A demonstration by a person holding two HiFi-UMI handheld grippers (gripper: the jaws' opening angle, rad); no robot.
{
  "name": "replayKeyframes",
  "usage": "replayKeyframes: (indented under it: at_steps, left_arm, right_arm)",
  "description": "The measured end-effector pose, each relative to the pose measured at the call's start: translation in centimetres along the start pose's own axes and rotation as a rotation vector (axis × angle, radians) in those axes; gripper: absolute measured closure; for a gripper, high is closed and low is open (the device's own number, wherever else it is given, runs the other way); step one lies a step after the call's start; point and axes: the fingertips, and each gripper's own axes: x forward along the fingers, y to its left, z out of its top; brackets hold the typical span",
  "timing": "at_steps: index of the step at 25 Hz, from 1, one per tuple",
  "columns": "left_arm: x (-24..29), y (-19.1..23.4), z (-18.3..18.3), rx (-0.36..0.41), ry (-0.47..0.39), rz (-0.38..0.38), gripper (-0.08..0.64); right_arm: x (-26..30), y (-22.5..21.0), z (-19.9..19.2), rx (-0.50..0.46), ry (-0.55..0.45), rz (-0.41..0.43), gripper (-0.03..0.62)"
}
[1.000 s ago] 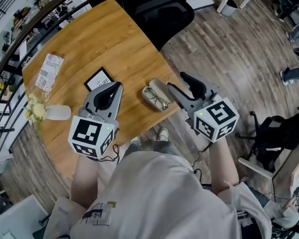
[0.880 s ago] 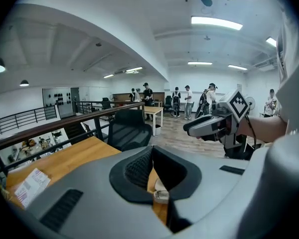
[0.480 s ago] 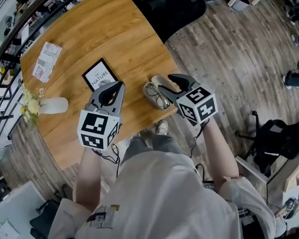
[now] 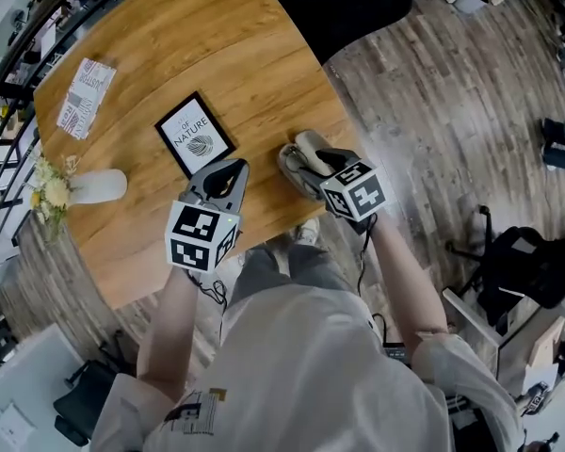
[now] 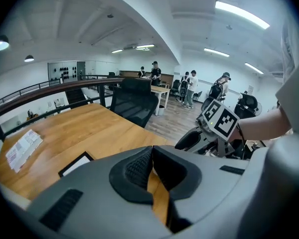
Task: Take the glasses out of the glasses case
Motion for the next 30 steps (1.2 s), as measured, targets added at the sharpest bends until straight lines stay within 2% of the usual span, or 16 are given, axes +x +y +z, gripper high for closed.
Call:
replayKeyframes:
  at_steps: [5,13,18,25,30]
  left_arm:
    - [1.0,0.5,-2.7,-0.115,0.046,-0.039,0.541]
    - [1.8,0.7,-4.9,-0.143,0.101,-0.078,0.541]
    - [1.8,0.4,-6.2,-0.165,0.123,-0.091,0.541]
    - [1.7,0.1,-7.8,-0.182,0.153,-0.087,0.541]
    - [-0.5,0.4,-8.1,-0.177,0.131,-0.077,0.541]
  right_arm:
    - [3.3,-1.1,-3.1,0.042,0.081,-0.002,0.36]
    - [5.9,-1.5,-5.6,0.076,0.15,0.015,0.364]
    - [6.7,-1.0,-6.7,0.098,0.193,0.014,0.401]
    - [7.2,-0.2,-7.3,-0.052,0.298,0.004,0.462]
    - [6.4,1.3,-7.2,-0.027,0.286,-0.011,0.525]
